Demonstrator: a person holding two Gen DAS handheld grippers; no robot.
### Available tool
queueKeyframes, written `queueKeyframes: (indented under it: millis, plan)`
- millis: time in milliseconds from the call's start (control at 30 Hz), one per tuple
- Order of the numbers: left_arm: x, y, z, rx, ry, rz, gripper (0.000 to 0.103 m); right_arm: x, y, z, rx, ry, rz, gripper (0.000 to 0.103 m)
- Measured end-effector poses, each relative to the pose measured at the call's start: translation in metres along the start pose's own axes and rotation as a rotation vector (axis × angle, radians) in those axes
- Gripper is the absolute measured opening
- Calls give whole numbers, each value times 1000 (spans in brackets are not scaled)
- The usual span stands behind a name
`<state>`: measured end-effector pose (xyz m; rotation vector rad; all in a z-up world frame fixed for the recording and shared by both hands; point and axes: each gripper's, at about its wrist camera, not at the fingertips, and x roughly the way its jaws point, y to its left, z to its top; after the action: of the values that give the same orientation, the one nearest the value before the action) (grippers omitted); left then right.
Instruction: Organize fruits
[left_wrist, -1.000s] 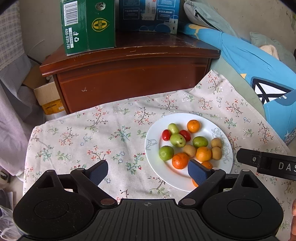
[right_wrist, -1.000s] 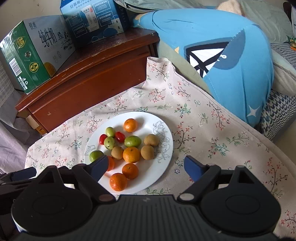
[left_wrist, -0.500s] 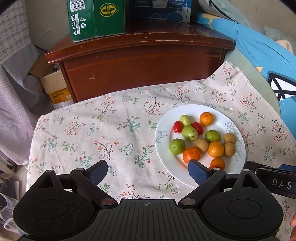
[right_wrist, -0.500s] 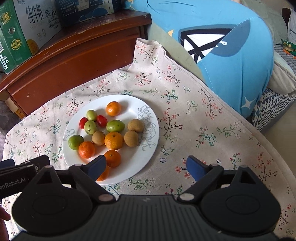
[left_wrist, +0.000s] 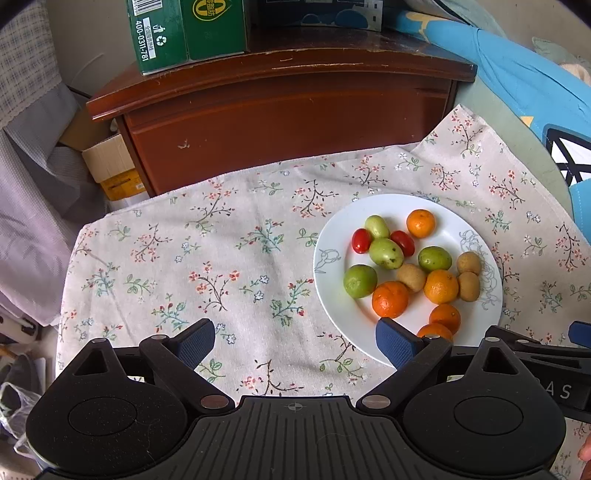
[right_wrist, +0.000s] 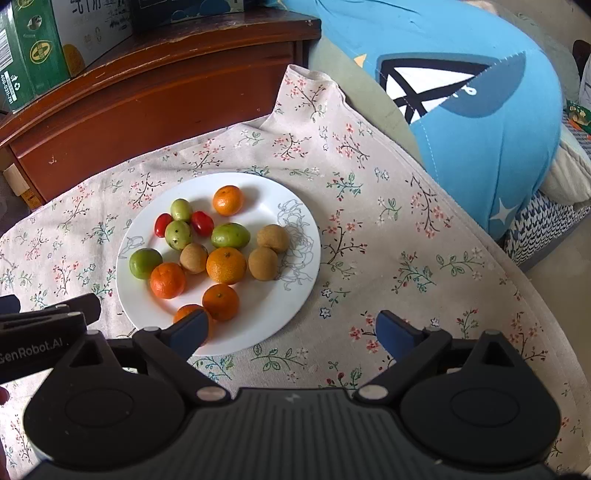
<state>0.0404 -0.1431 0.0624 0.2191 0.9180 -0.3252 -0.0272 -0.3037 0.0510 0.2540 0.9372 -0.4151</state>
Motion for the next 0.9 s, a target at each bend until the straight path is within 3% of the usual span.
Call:
queueKeyframes:
  millis: [900]
  plan:
    - [3, 1, -1, 23, 20, 54, 95, 3, 8, -2, -44, -4, -23, 97]
